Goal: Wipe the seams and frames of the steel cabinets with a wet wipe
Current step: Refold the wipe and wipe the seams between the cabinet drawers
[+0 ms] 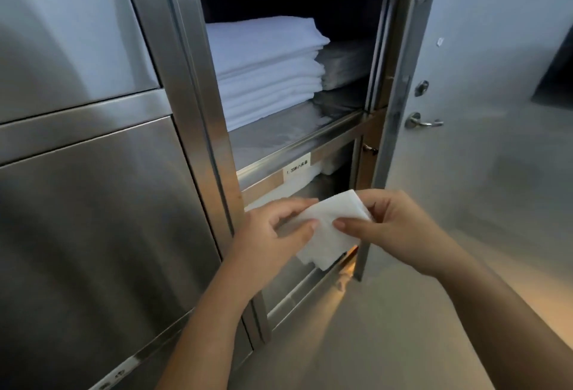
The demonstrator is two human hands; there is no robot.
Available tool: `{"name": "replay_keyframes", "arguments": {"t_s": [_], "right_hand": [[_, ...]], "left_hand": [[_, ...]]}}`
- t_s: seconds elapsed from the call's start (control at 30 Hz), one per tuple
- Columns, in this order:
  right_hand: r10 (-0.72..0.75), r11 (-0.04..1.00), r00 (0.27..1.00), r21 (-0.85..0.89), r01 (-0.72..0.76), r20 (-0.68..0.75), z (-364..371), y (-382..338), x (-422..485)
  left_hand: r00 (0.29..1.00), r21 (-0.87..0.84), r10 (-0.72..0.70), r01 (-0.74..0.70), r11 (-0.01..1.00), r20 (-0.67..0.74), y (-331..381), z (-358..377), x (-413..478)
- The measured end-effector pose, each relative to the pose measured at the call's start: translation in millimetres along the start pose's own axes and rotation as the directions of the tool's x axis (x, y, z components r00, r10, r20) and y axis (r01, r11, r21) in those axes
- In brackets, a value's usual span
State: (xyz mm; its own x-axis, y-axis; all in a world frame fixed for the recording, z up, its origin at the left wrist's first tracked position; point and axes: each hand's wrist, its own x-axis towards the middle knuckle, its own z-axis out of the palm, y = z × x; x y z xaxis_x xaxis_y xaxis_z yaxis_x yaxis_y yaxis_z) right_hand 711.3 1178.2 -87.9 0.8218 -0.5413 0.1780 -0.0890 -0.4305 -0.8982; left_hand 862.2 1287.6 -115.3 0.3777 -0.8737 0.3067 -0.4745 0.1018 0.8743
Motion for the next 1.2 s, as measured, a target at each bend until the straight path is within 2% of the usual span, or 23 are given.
{"name": "replay_keyframes", "arguments": {"t_s": [0.17,0.3,0.37,0.43,0.57,0.67,0.73,0.8,0.87,0.9,1.0,1.1,1.2], "right_hand": [[0.050,0.996,0.984,-0.070,-0.063,-0.170,-57,16,-34],[0.099,0.992,0.965,-0.049,-0.114,-0.243,-110,34,-61],[0.136,0.991,0.939,0.043,-0.129,-0.315,-140,45,-77],[0.179,0.973,0.904,0.206,-0.105,-0.388,-171,59,-98],[0.212,0.822,0.857,0.560,0.104,-0.470,-222,92,-144],[0.249,0.784,0.783,0.593,0.183,-0.571,-259,111,-177],[0.294,0.782,0.705,0.586,0.210,-0.645,-285,121,-203],[0.352,0.776,0.602,0.583,0.241,-0.717,-309,128,-232],[0.417,0.788,0.471,0.567,0.240,-0.778,-329,131,-262],[0.451,0.796,0.397,0.562,0.226,-0.799,-337,133,-275],[0.531,0.802,0.159,0.554,0.224,-0.832,-358,144,-314],[0.580,0.787,-0.039,0.548,0.283,-0.814,-375,153,-343],[0.600,0.783,-0.169,0.531,0.325,-0.782,-390,163,-362]], "left_hand": [[0.984,-0.049,0.134,-0.129,0.990,0.117,23,62,29],[0.968,-0.101,0.160,-0.142,0.985,0.192,46,125,57],[0.961,-0.156,0.178,-0.147,0.977,0.210,59,161,70],[0.960,-0.228,0.186,-0.137,0.964,0.208,71,202,83],[0.966,-0.355,0.131,-0.046,0.934,0.221,99,287,102],[0.928,-0.433,0.220,-0.073,0.899,0.300,123,354,111],[0.888,-0.424,0.299,-0.135,0.895,0.348,138,399,113],[0.835,-0.307,0.461,-0.372,0.876,0.301,145,440,115],[0.699,-0.179,0.646,-0.624,0.761,0.307,150,480,116],[0.645,-0.136,0.692,-0.692,0.709,0.324,151,498,117],[0.516,-0.034,0.748,-0.814,0.580,0.417,159,549,118],[0.426,-0.038,0.779,-0.867,0.497,0.461,168,595,118],[0.359,-0.087,0.767,-0.878,0.471,0.531,177,637,116]]}}
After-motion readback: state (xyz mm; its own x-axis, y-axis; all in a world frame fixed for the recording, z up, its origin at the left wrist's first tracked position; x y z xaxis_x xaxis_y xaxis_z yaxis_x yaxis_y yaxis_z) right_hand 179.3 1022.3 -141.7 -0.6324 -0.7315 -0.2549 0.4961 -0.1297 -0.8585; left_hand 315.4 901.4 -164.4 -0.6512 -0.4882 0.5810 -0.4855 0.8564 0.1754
